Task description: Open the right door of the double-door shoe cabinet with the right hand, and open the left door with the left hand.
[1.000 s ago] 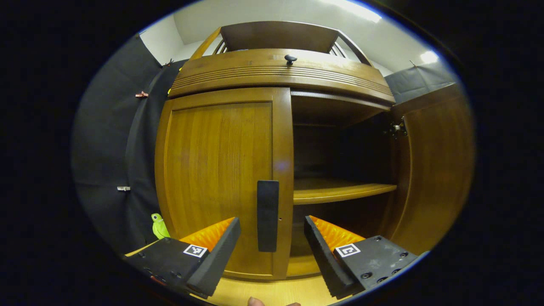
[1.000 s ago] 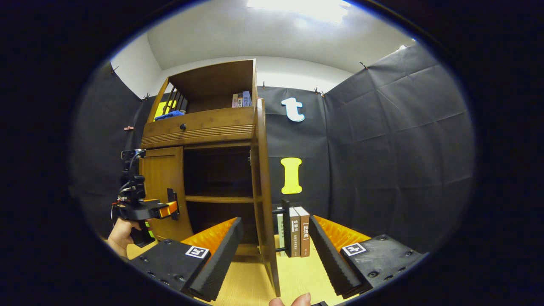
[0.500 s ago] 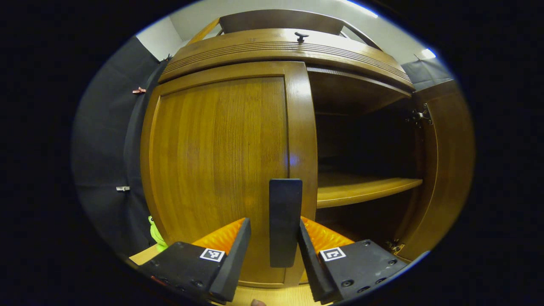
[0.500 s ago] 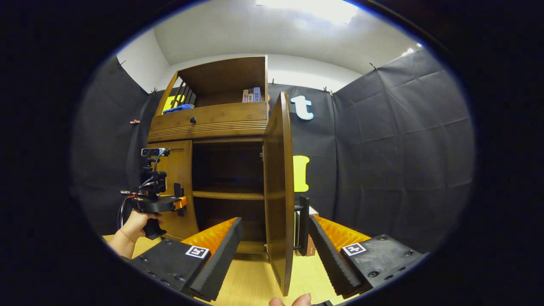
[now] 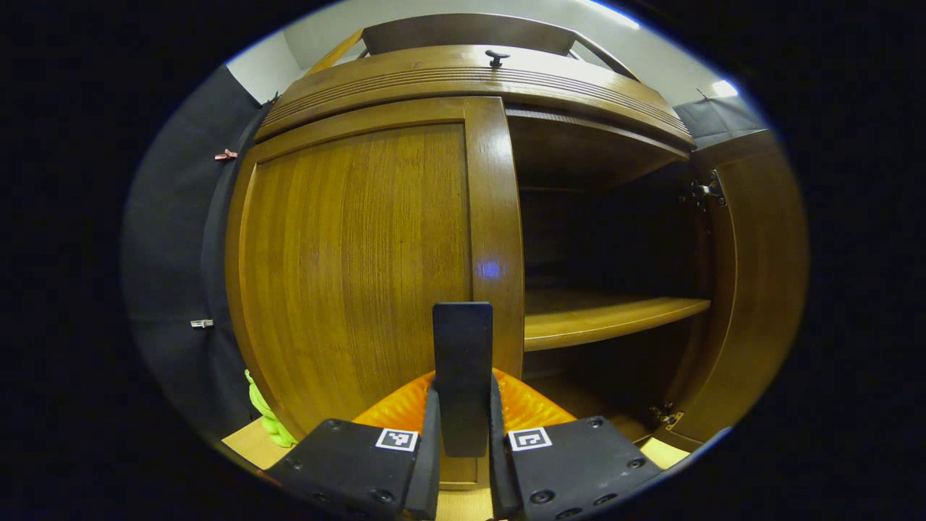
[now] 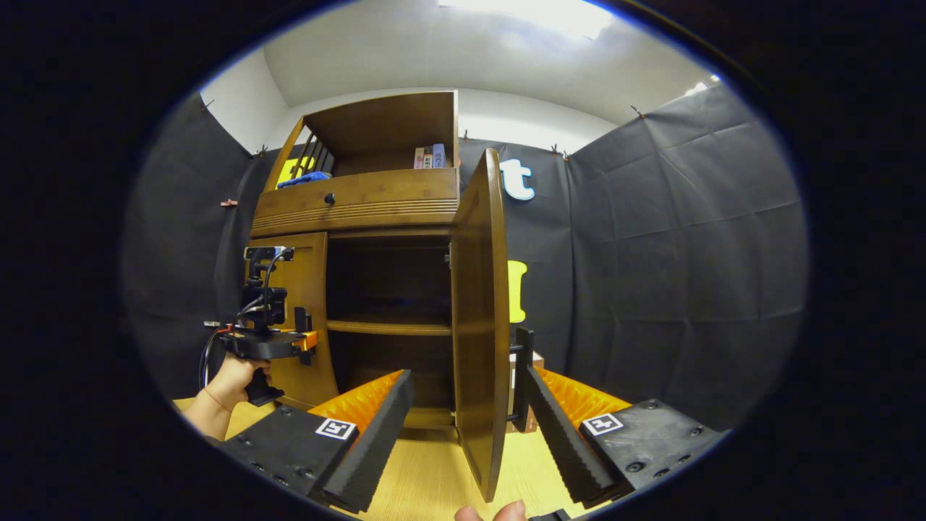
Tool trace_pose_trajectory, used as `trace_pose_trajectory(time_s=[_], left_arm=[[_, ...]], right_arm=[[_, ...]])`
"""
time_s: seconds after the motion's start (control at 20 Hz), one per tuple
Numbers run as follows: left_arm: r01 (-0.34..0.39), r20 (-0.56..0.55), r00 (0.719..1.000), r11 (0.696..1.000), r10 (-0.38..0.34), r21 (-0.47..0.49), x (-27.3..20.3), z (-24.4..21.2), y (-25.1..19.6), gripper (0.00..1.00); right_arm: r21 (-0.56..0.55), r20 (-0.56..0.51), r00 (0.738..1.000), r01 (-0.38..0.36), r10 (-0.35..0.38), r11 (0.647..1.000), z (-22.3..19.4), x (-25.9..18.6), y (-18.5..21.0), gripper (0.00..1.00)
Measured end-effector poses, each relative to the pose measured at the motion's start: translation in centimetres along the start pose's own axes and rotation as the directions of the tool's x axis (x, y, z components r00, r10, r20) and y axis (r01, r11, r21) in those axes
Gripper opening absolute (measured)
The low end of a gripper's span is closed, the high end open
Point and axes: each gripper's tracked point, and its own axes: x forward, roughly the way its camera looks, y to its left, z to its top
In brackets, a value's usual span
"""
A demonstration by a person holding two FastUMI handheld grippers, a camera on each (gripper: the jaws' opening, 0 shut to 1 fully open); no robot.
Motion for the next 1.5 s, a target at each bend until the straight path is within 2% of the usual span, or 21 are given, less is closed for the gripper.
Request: trace_pose_trajectory(time_s=[0.05, 0.15, 0.2, 0.65, 0.7, 0.75, 1.1, 1.5], left_arm=[[0.000, 0.002, 1.000, 1.000, 0.000, 0.006, -0.7, 0.0, 0.1, 0.30], [0.003, 0.006, 1.000, 1.000, -0.003, 0.006, -2.1, -0.2, 0.4, 0.29], [0.008, 0.011, 1.000, 1.000, -0.008, 0.001, -2.8, -0.1, 0.5, 0.29], [0.010, 0.035, 0.999, 1.000, -0.010, 0.004, -9.6, -0.2, 3.0, 0.29], [0.008, 0.038, 0.999, 1.000, -0.008, 0.001, -10.4, -0.3, 3.3, 0.29], [0.005, 0.044, 0.999, 1.000, -0.005, -0.003, -11.1, -0.3, 3.8, 0.29], [-0.037, 0.064, 0.997, 0.999, 0.037, -0.007, -15.8, -0.6, 7.5, 0.26], [-0.087, 0.069, 0.994, 0.996, 0.087, -0.005, -18.9, -0.8, 11.0, 0.22]], right_arm=[[0.003, 0.002, 1.000, 0.000, 0.000, 1.000, 0.1, 0.0, 0.1, 0.97], [-0.001, 0.000, 1.000, -0.003, 0.003, 1.000, 0.0, 0.2, 0.4, 1.00], [-0.006, -0.001, 1.000, -0.006, 0.006, 1.000, 0.0, 0.2, 0.6, 0.97], [0.007, -0.026, 0.999, -0.026, 0.026, 1.000, -0.9, 1.1, 2.7, 0.97], [0.010, -0.028, 0.999, -0.027, 0.027, 1.000, -1.0, 1.2, 2.8, 0.94], [0.013, -0.030, 0.999, -0.029, 0.029, 0.999, -1.1, 1.3, 2.9, 0.97], [0.009, -0.040, 0.999, -0.032, 0.033, 0.999, -1.4, 1.6, 3.3, 0.97], [-0.009, -0.055, 0.996, -0.066, 0.065, 0.998, -1.9, 1.6, 5.0, 0.97]])
